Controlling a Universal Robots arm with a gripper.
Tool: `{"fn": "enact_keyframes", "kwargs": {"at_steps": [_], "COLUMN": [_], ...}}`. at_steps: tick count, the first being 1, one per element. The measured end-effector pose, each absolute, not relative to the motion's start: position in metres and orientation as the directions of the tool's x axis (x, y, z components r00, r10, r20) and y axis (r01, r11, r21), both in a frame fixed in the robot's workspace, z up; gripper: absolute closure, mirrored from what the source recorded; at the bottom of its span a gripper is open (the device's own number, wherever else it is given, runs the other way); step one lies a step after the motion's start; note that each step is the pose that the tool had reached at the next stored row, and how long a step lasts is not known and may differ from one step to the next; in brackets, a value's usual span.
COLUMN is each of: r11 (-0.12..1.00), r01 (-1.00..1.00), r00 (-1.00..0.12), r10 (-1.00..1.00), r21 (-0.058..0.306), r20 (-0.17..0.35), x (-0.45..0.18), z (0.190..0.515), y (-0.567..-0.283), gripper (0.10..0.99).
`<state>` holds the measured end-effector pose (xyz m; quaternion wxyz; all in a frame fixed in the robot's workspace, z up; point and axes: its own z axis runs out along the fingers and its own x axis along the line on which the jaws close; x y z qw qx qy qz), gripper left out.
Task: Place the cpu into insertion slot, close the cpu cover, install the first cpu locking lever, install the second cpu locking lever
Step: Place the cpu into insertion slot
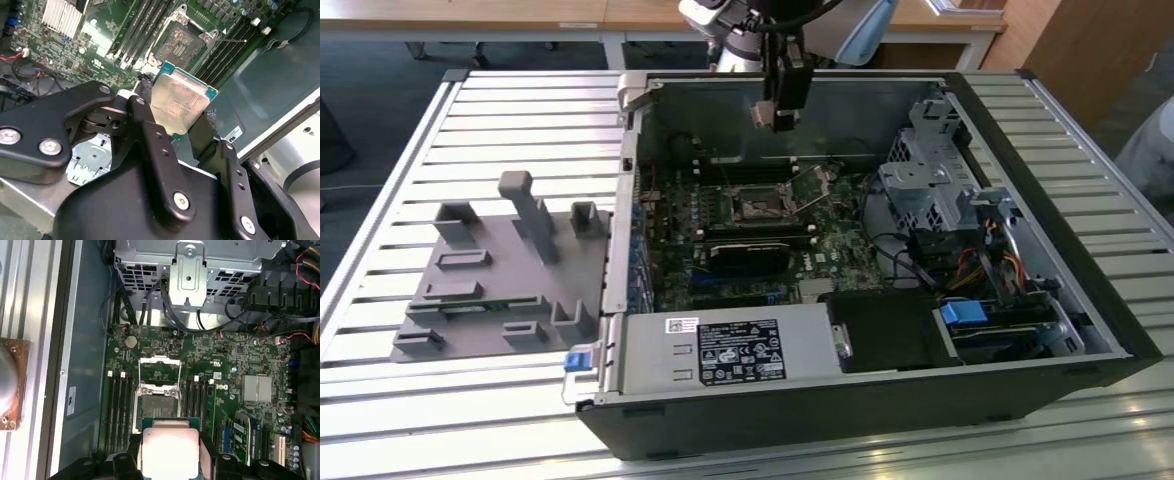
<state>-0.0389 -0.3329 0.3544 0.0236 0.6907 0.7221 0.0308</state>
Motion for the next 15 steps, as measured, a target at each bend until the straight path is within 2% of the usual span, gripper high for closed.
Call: {"fn": "enact_keyframes", "kwargs": {"at_steps": [15], "r11": [0.044], "r01": [0.996], "r00": [-0.045], "r10": [0.999], "r21": [0.073], "r20": [0.007], "x": [-0.039], "z": [0.326], "y": [-0.33], "gripper": [0.545]}}
